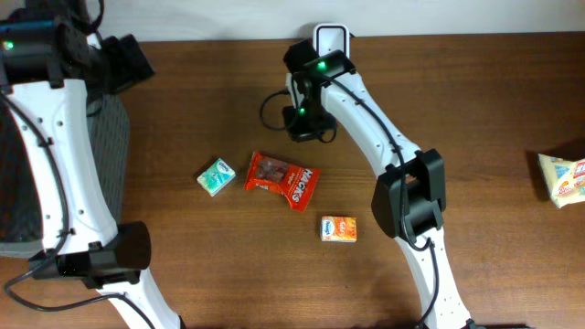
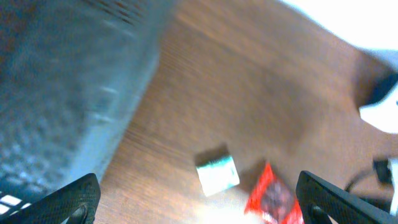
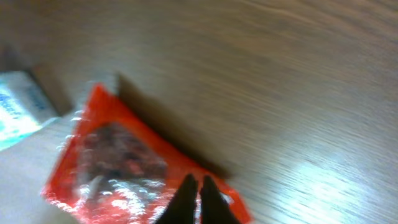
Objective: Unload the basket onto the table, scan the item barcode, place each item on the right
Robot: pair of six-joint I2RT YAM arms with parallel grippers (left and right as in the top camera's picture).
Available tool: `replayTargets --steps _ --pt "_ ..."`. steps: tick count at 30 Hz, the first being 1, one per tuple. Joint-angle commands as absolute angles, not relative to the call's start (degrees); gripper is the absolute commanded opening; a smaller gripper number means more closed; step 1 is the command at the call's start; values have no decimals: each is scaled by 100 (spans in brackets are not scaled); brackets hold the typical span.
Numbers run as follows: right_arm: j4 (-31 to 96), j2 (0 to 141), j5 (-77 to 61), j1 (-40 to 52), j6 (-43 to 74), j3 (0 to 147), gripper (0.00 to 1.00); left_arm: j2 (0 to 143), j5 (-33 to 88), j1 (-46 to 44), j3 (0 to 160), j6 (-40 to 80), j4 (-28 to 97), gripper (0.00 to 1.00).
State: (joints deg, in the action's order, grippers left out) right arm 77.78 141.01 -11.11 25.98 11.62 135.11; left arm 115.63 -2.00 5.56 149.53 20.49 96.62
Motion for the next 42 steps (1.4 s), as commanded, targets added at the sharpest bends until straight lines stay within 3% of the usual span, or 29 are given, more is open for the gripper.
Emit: replayTargets --steps 1,2,4,9,19,26,31,36,42 --pt "8187 13882 -685 2344 1251 14123 46 11441 950 268 14350 1017 9566 99" --pt "8342 13863 -687 2285 1251 14298 62 11441 991 176 14178 969 9561 99" --pt "8746 13793 -685 2117 1253 14755 77 11441 996 -34 13753 976 9570 99" --pt "9736 13548 -742 1483 1249 15926 99 11441 987 -517 12466 1236 9612 99" --pt "9734 13085 -1245 718 1251 15941 99 10809 1114 -1151 10575 1616 9268 99" --pt "9734 13085 -1240 703 1251 15930 98 8191 200 -1920 8296 2722 7894 99" --pt "9732 13085 -1125 705 1251 15930 99 6919 329 -1999 6455 3507 5699 99" --pt "9732 13085 -1070 705 1251 15930 99 7004 1009 -1999 5352 3795 3389 99" --pt "9732 13085 -1070 705 1251 15930 98 7909 926 -1999 4984 5422 2871 99"
